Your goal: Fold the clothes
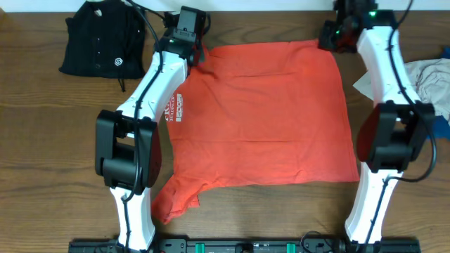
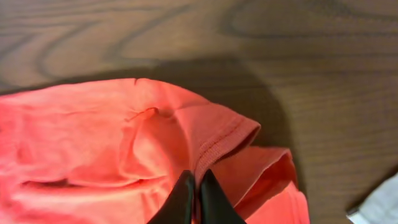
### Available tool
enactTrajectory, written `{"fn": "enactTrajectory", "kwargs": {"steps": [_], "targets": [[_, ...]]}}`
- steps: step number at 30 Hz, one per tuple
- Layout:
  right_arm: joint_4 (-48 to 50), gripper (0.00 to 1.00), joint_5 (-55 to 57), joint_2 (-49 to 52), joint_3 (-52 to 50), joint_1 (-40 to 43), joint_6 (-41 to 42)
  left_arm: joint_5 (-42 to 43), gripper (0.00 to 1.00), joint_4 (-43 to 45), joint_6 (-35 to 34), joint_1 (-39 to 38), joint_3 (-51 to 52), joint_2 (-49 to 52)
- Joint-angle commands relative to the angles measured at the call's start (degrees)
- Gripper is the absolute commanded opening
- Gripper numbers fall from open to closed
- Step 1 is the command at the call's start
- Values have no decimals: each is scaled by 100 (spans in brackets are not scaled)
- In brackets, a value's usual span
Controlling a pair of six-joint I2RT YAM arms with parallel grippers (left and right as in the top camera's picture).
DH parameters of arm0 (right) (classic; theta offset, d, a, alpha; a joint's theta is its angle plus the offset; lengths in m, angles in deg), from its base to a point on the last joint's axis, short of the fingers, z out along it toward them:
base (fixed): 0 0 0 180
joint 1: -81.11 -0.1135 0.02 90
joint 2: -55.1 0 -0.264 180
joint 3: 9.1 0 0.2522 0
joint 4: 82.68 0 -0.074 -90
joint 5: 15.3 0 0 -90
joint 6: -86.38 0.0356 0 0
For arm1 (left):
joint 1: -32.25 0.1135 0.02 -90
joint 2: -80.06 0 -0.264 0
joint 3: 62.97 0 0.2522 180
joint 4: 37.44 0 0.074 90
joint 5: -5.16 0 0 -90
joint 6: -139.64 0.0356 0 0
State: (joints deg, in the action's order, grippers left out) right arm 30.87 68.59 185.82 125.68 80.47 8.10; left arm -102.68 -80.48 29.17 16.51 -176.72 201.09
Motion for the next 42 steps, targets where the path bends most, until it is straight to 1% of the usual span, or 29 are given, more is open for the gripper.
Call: {"fn": "enactTrajectory", "kwargs": {"steps": [1, 2, 3, 4, 5, 8, 12, 16, 21, 23, 26, 32, 42], "targets": [[22, 19, 667, 105, 37, -90, 22, -111, 80, 109, 212, 70, -39, 39], [15, 35, 868, 107, 37, -87, 24, -111, 85, 136, 315, 83, -39, 37], [15, 57, 1047, 107, 37, -87, 24, -111, 89, 140, 409, 98, -39, 26], [11, 87, 1241, 94, 39, -81, 24, -111, 95, 136, 505, 114, -39, 26], [-9, 99, 1412, 74, 39, -74, 24, -114, 99, 114, 616, 125, -39, 17], [-210, 99, 1781, -35, 59, -13, 52, -111, 98, -42, 787, 138, -39, -55], [-468, 99, 1711, -332, 61, 76, 170, -105, 98, -350, 778, 122, -39, -284], [-859, 99, 931, -780, 61, 101, 68, 87, 99, -1005, 769, 83, -39, -658], [-1519, 99, 50, -1163, 61, 96, -52, 407, 98, -1779, 533, 92, -39, -953], [-1665, 99, -181, -1169, 61, 96, -308, 529, 98, -1912, 538, 92, -39, -955], [-1716, 99, -181, -1091, 42, 96, -605, 688, 98, -1886, 538, 92, 42, -938], [-1565, 99, -188, -861, 35, 101, -667, 1119, 98, -1655, 538, 96, 201, -852], [-1637, 99, -468, -807, 31, 90, -669, 1123, 98, -1602, 538, 107, 201, -234]]}}
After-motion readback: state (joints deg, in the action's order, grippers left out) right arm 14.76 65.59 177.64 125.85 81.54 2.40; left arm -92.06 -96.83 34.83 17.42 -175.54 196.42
